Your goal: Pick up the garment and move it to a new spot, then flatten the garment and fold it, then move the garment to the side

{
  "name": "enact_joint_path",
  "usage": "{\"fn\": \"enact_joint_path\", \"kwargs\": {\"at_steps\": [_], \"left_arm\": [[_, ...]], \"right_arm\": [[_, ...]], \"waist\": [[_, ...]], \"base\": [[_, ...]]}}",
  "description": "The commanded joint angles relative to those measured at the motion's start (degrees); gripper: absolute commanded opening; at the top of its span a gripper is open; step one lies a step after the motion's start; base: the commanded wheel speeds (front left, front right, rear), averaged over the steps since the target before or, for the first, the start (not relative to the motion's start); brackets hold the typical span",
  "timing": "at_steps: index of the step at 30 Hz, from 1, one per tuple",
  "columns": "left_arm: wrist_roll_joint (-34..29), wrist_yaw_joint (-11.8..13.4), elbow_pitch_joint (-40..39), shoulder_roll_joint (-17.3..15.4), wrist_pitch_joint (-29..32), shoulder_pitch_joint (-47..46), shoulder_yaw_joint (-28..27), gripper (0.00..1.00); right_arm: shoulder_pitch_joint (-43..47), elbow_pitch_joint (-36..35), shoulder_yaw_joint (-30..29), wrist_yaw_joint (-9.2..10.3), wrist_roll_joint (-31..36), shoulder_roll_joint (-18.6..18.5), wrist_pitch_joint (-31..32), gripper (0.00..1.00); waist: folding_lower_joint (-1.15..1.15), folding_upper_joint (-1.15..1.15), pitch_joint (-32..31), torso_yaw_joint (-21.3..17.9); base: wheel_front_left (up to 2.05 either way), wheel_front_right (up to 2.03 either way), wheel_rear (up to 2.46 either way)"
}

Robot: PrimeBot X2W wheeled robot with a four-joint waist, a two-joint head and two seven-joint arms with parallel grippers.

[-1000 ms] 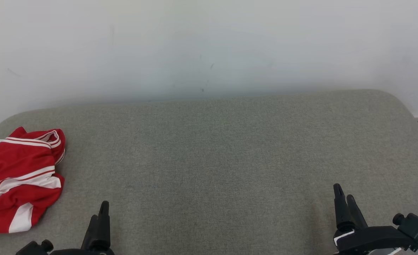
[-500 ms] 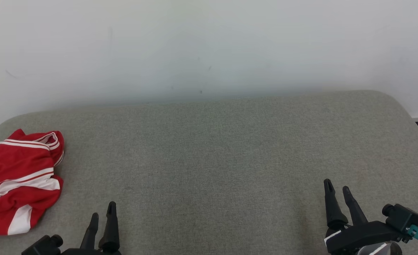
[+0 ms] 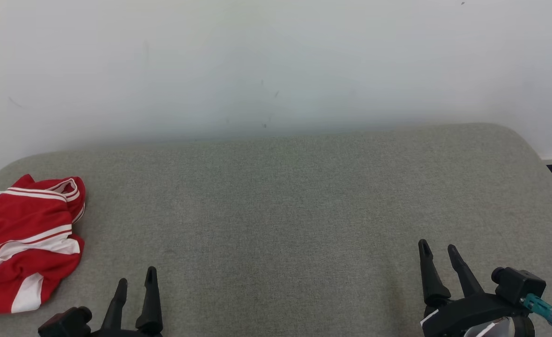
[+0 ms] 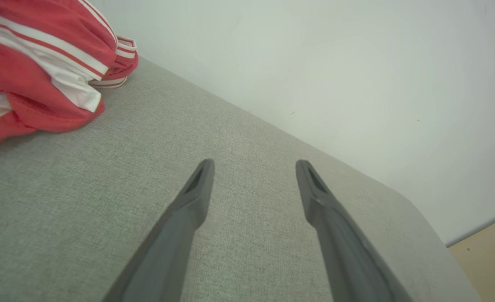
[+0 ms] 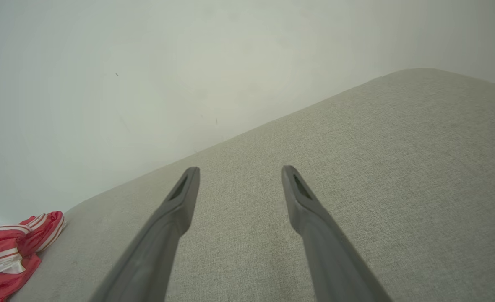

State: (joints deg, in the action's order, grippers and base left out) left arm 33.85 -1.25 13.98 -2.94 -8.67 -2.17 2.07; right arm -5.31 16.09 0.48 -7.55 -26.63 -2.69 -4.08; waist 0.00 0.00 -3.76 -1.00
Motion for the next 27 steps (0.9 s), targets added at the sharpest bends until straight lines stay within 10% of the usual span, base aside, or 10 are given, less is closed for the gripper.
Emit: {"fn": "enact_joint_path", "kwargs": {"at_steps": [1, 27], "left_arm": [[-2.2, 0.3, -0.5, -0.4, -0.7, -0.3, 0.0, 1.00], [-13.2, 1.1, 0.7, -0.5, -4.0, 0.8, 0.7, 1.00]], "right_arm": [[-0.3, -0.3, 0.0, 0.07, 2.2, -0.2, -0.5, 1.00], [0.4, 0.9, 1.2, 0.09, 14.4, -0.3, -2.4, 1.00]], "waist": [[0.00, 0.00, -0.1, 0.0], [0.00, 0.00, -1.4, -0.3]], "base": [[0.00, 0.00, 0.00], [0.00, 0.00, 0.00]]}}
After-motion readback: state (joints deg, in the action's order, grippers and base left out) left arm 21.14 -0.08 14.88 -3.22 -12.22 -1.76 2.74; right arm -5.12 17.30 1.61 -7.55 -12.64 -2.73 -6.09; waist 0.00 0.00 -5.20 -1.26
